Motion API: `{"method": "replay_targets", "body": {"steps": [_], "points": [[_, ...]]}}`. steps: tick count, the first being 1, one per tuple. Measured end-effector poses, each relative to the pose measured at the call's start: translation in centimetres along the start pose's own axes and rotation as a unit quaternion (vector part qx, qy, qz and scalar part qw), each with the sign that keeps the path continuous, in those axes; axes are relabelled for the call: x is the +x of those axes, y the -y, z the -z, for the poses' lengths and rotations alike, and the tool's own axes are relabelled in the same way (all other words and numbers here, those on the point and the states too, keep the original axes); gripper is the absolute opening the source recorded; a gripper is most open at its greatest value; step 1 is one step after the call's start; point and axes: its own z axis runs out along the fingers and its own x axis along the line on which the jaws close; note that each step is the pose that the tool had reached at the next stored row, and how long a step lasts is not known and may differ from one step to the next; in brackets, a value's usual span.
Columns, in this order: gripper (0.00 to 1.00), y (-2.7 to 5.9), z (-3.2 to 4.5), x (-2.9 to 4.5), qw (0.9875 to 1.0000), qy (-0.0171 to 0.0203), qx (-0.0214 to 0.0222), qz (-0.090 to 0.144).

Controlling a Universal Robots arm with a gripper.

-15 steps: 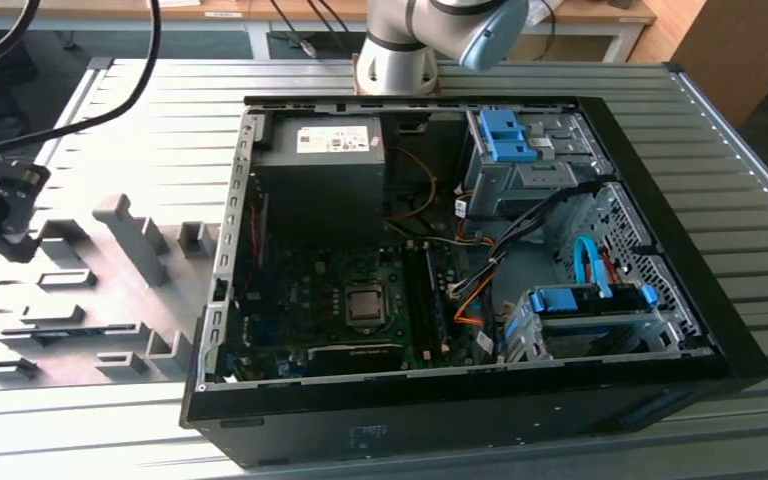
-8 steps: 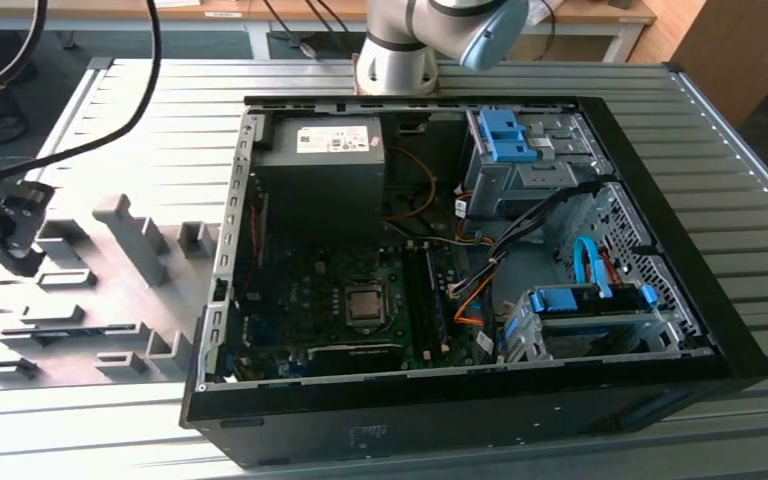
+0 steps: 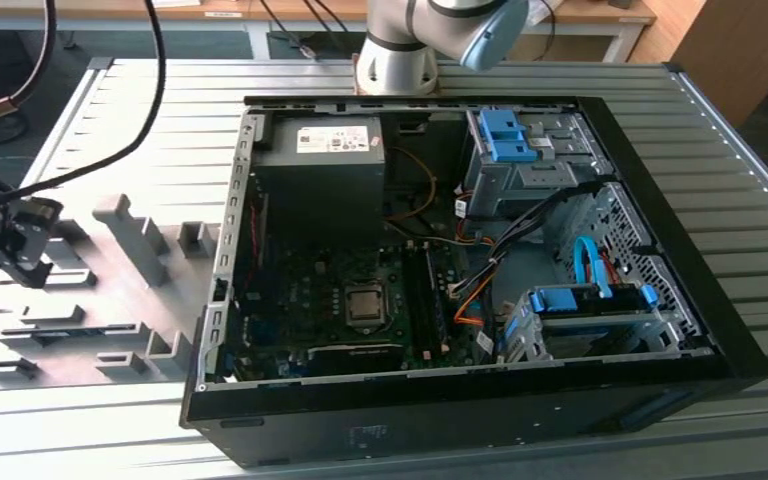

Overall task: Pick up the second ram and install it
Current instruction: 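Reach for the second ram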

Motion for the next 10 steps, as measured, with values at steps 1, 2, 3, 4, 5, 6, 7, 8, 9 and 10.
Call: {"method": "replay_targets", "body": {"steps": [1, 2, 3, 4, 5, 6, 7, 8, 9, 10], "points": [[0.10, 0.04, -0.19, 0.00, 1.0000, -0.0001, 0.0000, 0.000], [0.10, 0.08, -0.37, 0.01, 1.0000, -0.0001, 0.0000, 0.000], [0.10, 0.11, -0.56, 0.01, 1.0000, -0.0002, 0.0000, 0.000], [0.10, 0.15, -0.74, 0.01, 1.0000, -0.0003, 0.0000, 0.000], [0.10, 0.18, -0.92, 0.01, 1.0000, -0.0004, 0.0000, 0.000], [0.10, 0.22, -1.10, 0.02, 1.0000, -0.0004, 0.0000, 0.000], [0.10, 0.25, -1.28, 0.02, 1.0000, -0.0005, 0.0000, 0.000], [0.10, 0.28, -1.46, 0.03, 1.0000, -0.0005, 0.0000, 0.000], [0.10, 0.31, -1.65, 0.03, 1.0000, -0.0006, 0.0000, 0.000], [0.10, 0.34, -1.84, 0.03, 1.0000, -0.0006, 0.0000, 0.000]]}}
